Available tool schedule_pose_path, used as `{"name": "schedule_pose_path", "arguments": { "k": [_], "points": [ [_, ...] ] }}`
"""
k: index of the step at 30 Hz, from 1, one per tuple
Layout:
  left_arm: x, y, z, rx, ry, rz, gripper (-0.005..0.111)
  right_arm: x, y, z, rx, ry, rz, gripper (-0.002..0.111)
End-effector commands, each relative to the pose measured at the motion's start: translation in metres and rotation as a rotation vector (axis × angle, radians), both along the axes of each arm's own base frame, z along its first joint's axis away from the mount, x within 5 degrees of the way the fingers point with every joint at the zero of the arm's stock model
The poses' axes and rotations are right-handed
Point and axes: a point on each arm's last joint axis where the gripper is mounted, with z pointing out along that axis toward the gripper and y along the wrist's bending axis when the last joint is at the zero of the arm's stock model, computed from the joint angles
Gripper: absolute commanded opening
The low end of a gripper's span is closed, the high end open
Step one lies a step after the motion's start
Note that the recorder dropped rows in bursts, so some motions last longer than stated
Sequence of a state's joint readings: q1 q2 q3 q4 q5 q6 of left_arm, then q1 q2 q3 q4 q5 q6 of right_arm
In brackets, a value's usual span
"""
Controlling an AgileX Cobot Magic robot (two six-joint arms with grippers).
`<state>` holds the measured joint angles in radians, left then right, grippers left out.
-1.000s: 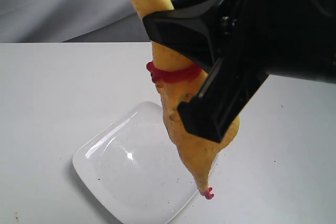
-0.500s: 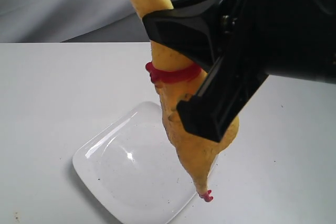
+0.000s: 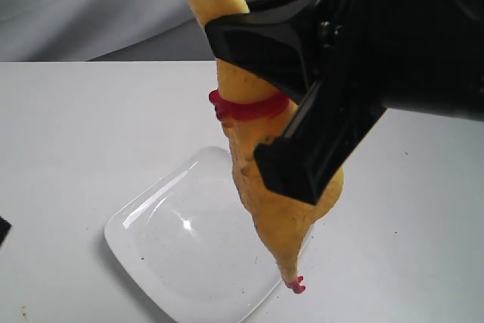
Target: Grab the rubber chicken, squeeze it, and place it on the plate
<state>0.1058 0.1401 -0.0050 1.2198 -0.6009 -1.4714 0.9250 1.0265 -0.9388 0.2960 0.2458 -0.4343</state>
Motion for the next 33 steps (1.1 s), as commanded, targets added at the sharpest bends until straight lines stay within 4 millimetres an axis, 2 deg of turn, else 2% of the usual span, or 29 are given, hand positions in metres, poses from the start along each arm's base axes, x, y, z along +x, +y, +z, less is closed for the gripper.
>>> {"name": "schedule_pose_path", "arguments": {
  "k": [1, 13, 29, 33],
  "points": [
    [0.004, -0.011, -0.006, -0.017, 0.093, -0.154, 0.088, 0.000, -0.003, 0.006, 0.050, -0.006, -0.017, 0.000],
    [0.025, -0.022, 0.032, -0.017, 0.106, -0.370, 0.087, 0.001, -0.003, 0.007, 0.073, 0.000, -0.023, 0.000],
    [0.058, -0.021, 0.022, -0.018, 0.191, -0.422, 0.087, 0.001, -0.003, 0.009, 0.104, -0.001, -0.032, 0.000],
    [0.071, -0.019, 0.030, 0.004, 0.178, -0.407, 0.087, 0.001, -0.003, 0.009, 0.104, -0.001, -0.032, 0.000]
  ]
}}
